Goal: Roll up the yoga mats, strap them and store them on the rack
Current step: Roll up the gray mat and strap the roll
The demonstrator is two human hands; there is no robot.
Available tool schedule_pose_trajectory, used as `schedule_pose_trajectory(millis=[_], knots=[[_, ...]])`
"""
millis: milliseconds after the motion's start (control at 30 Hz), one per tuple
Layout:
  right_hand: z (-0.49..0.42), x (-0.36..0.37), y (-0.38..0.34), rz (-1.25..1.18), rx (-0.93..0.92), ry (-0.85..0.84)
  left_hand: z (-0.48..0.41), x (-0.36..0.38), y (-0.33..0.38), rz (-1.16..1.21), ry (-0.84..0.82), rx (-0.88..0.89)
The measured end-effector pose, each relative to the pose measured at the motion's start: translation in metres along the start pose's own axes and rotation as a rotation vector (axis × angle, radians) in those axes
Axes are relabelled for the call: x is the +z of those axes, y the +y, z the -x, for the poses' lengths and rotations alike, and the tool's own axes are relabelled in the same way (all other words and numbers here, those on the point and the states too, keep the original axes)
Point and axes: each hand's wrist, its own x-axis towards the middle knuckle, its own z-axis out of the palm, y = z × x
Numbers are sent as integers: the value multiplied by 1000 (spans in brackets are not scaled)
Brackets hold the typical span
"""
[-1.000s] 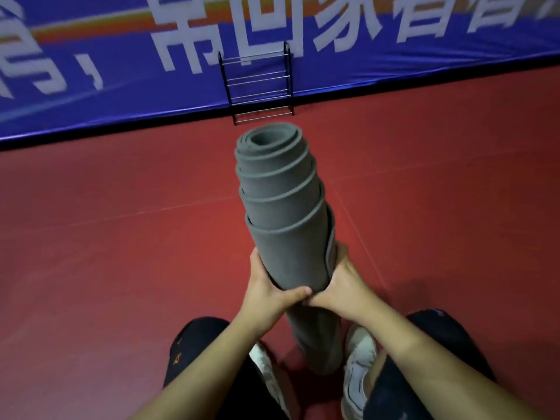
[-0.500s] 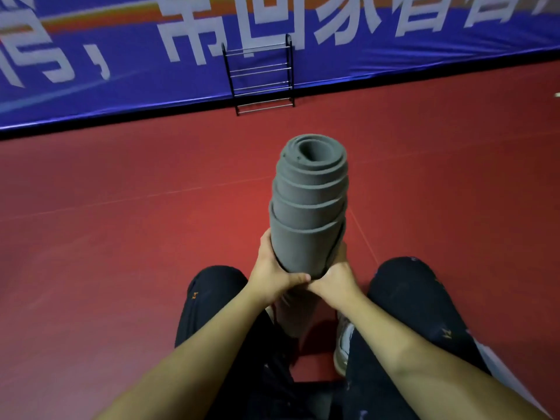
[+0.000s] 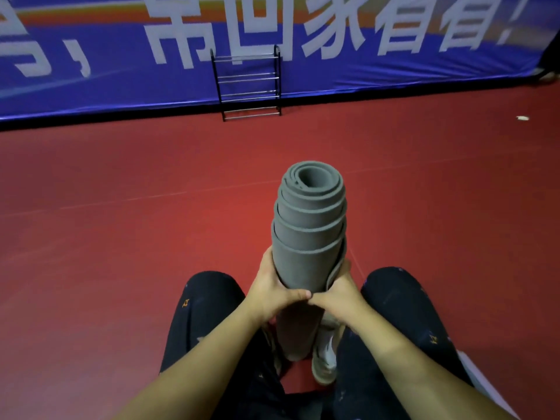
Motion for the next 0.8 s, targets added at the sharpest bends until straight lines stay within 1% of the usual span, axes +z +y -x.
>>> schedule_pose_trajectory(millis=[100, 200, 267, 333, 400, 433, 500, 533, 567, 633, 667, 700, 733, 800], knots=[[2, -6, 0, 9, 16, -16, -2, 2, 3, -23, -39, 21], [-4, -12, -4, 32, 84, -53, -2, 1, 15, 3, -92, -35], [-6, -17, -4, 91, 114, -90, 4, -1, 31, 90, -103, -79], [-5, -21, -5, 123, 177, -130, 8, -7, 61, 249, -51, -115], [-5, -22, -7, 124, 207, -168, 5, -16, 100, 403, 52, -171], [-4, -22, -11, 134, 225, -201, 1, -21, 121, 448, 71, -194], [-5, -25, -22, 151, 282, -302, -6, -31, 166, 429, 55, -237], [-4, -29, -30, 118, 305, -341, -9, -35, 182, 398, 33, -256], [-4, -35, -40, 21, 339, -343, -13, -39, 191, 361, 15, -287], [-8, -49, -72, -237, 424, -262, -18, -46, 201, 325, -67, -338], [-12, -56, -91, -345, 423, -245, -23, -48, 202, 313, -93, -365], [-19, -64, -110, -401, 407, -262, -32, -48, 202, 301, -105, -404], [-27, -69, -128, -409, 391, -308, -39, -46, 207, 289, -123, -429], [-43, -74, -159, -272, 420, -431, -52, -41, 211, 280, -145, -499]])
